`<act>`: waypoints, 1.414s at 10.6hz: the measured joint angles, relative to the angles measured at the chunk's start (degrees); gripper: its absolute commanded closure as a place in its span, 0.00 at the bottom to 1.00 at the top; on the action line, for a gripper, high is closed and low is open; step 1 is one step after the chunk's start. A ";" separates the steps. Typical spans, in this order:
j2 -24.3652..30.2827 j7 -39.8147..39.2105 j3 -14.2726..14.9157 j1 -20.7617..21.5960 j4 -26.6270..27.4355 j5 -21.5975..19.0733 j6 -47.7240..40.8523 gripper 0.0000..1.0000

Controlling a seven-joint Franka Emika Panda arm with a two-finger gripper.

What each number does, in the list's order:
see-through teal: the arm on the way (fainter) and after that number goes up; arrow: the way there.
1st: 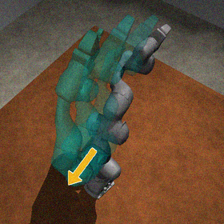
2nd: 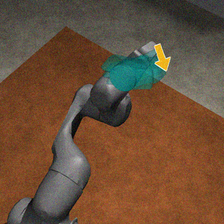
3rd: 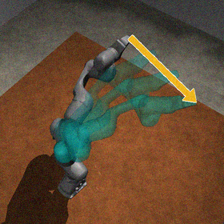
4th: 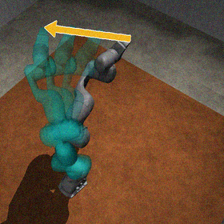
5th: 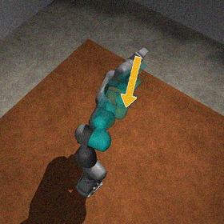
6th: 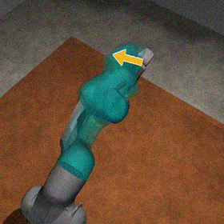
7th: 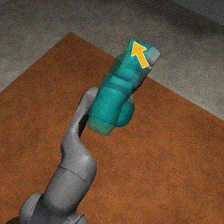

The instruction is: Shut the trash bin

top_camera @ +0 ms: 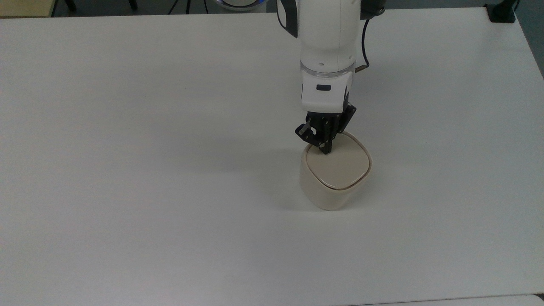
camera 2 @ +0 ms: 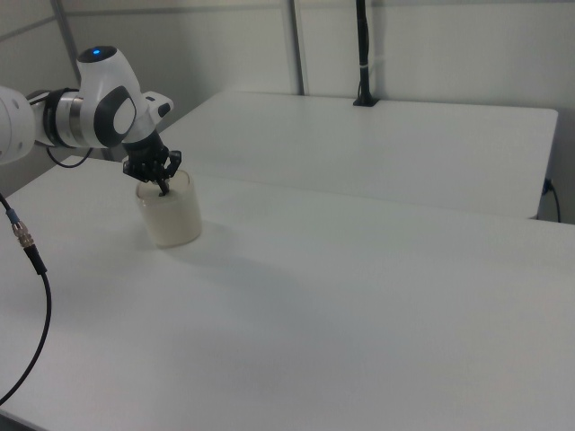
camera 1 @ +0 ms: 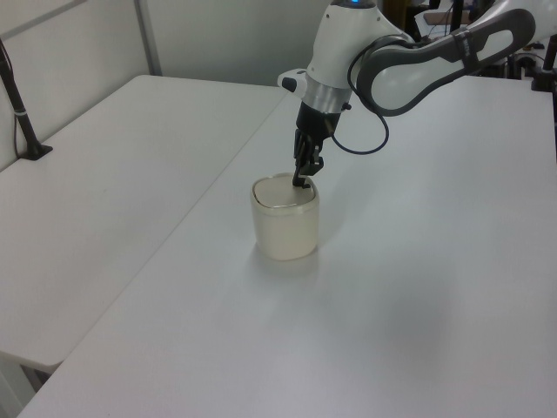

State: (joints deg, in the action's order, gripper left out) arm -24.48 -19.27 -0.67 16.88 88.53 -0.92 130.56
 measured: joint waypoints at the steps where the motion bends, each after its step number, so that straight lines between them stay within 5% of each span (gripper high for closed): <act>1: -0.01 -0.06 0.00 0.00 0.01 0.00 0.00 0.97; 6: 1.01 -0.08 0.19 -1.35 -1.34 -0.01 -1.56 1.00; 13: 12.44 11.48 1.55 -11.60 -2.59 1.72 -27.55 0.98; 14: 14.21 14.21 1.64 -12.15 -2.59 3.19 -31.73 0.93; 15: 15.60 16.23 1.71 -12.47 -2.57 3.85 -34.87 0.71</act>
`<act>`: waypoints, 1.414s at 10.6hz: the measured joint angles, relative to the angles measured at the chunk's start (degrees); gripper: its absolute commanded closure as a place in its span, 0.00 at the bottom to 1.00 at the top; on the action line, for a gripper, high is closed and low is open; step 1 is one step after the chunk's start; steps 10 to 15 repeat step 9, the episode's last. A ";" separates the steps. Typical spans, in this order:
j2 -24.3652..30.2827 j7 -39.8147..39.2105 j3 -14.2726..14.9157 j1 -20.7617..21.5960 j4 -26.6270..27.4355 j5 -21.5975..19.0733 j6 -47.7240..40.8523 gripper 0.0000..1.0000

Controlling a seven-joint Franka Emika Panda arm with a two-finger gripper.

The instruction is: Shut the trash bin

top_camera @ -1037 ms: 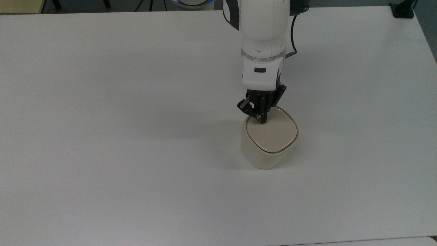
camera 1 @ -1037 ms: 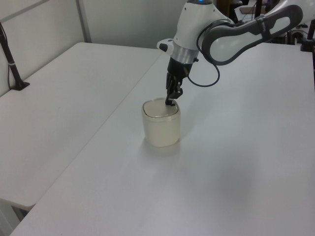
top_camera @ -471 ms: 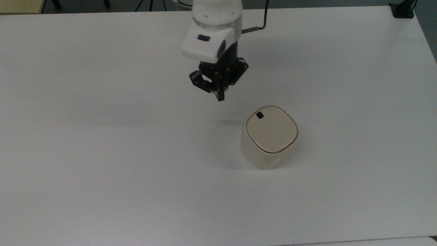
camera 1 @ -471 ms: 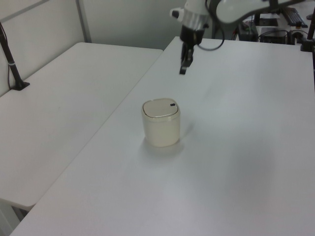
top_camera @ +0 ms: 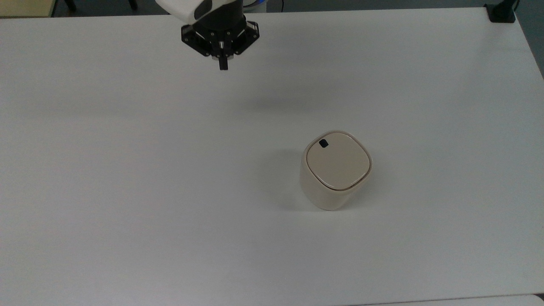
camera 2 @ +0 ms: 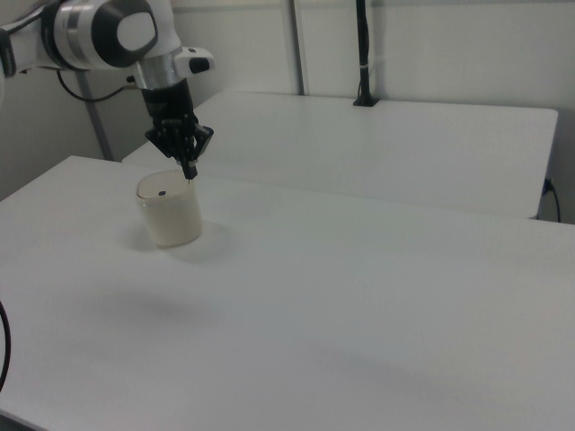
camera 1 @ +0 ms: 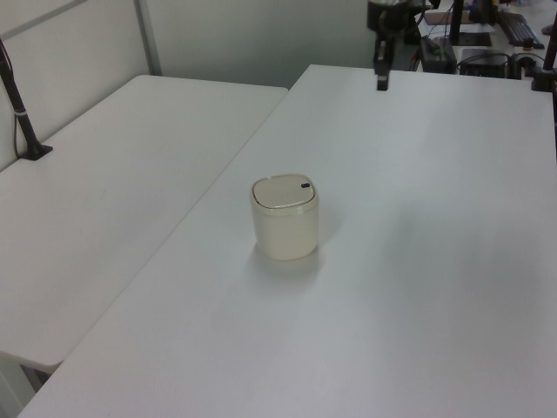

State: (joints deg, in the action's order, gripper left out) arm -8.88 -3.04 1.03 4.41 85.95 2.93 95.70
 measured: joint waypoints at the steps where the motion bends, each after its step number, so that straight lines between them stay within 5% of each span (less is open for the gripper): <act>1: 1.06 1.21 0.01 -0.30 0.03 0.23 -2.35 0.48; 2: 1.78 1.70 0.03 -0.58 0.07 0.27 -3.32 0.01; 15: 2.27 1.79 0.35 -1.24 0.42 1.63 -3.52 0.00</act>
